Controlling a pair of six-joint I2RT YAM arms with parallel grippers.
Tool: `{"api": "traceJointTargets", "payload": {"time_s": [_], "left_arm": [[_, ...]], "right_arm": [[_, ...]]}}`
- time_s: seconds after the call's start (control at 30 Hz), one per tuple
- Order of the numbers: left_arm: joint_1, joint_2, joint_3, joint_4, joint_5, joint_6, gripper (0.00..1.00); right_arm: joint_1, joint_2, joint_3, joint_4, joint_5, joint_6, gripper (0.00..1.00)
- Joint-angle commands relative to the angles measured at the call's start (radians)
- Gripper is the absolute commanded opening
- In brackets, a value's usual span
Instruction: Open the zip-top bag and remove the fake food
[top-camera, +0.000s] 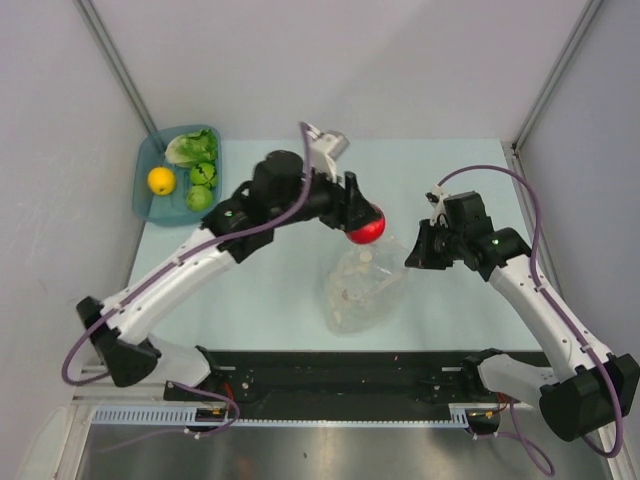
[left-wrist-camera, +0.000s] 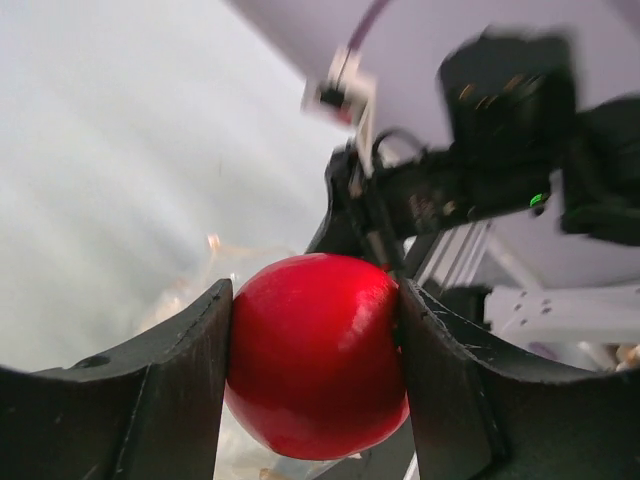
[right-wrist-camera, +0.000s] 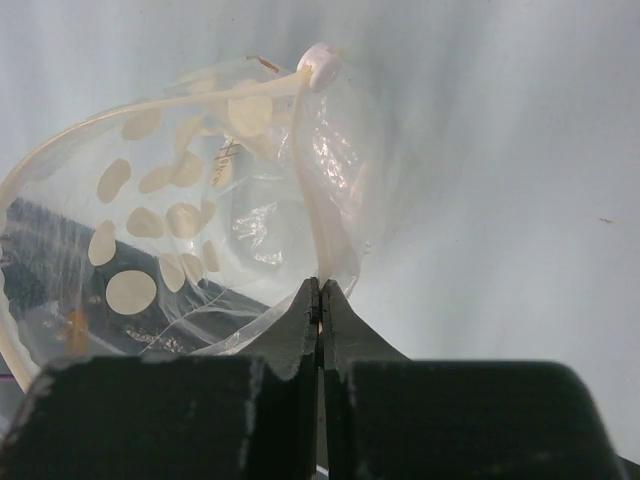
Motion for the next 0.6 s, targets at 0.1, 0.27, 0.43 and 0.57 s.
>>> {"api": "traceJointTargets", "payload": {"time_s": [0.1,0.27,0.43,0.57], "left_arm": [[0.228,-0.128,-0.054,0.238,0.056,-0.136,0.0],[0.406,-0.161,-0.112,0.304,-0.07,-0.283,0.0],[0.655,-0.142,-0.162,0.315,-0.183,-0.422,0.0],[0.791,-0.086,-0.136,0.164,-0.399,-0.553,0.0]], "right_arm": [[-0.007,0.007,0.033,-0.006,0.015,-0.006,0.0],[-0.009,0.022,0.093,-0.032,0.009,0.001,0.0],[-0.025,0.051,0.134,-0.054,0.006,-0.001,0.0],[-0.042,0.085,0.159,-0.055,0.009,-0.009,0.0]]}}
